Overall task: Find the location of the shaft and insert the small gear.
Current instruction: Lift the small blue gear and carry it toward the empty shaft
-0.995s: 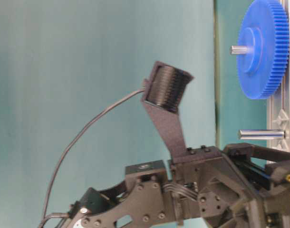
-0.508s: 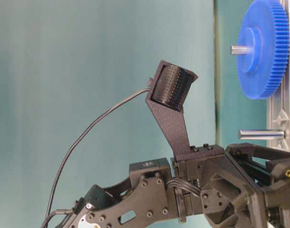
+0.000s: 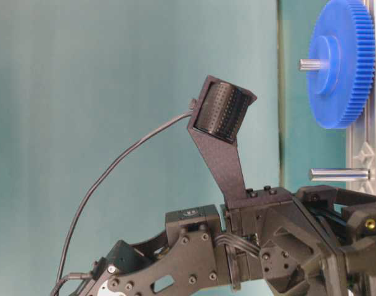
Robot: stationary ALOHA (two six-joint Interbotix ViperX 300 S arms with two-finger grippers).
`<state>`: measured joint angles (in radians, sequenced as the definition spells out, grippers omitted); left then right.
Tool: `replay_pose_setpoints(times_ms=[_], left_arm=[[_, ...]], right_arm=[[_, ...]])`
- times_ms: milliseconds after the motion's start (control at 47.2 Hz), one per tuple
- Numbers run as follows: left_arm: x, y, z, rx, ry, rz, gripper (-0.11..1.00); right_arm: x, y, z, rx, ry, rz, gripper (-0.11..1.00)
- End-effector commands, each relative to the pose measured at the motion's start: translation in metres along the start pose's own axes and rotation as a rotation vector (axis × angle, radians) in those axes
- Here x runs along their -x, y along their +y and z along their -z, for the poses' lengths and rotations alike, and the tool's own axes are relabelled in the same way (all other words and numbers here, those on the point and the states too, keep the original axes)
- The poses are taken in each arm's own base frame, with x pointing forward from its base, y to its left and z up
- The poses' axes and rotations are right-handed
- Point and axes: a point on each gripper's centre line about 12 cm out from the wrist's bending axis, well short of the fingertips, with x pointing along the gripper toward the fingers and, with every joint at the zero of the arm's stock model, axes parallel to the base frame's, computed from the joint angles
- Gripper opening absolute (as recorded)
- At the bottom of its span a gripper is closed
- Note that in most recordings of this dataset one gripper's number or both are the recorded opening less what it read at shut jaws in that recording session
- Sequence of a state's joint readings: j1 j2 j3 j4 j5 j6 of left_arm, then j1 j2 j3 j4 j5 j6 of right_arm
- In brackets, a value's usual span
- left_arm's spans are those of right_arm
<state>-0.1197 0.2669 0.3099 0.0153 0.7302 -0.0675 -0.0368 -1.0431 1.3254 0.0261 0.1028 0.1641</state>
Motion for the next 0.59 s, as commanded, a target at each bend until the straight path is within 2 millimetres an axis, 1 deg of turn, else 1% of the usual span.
replay_pose_setpoints(times_ms=[0,508,572], left_arm=[[0.014,0.002,-0.011,0.002,-0.037,0.0,0.64],[0.055,-0.001,-0.025,-0.006,-0.003,-0.003,0.64],[0.063,-0.002,-0.027,-0.011,-0.006,-0.003,0.64]], right_arm=[[-0.001,0.0,-0.003,-0.01,-0.005,0.001,0.05],[-0.001,0.0,-0.002,-0.011,-0.006,0.0,0.05],[-0.001,0.0,-0.001,-0.01,-0.007,0.002,0.05]])
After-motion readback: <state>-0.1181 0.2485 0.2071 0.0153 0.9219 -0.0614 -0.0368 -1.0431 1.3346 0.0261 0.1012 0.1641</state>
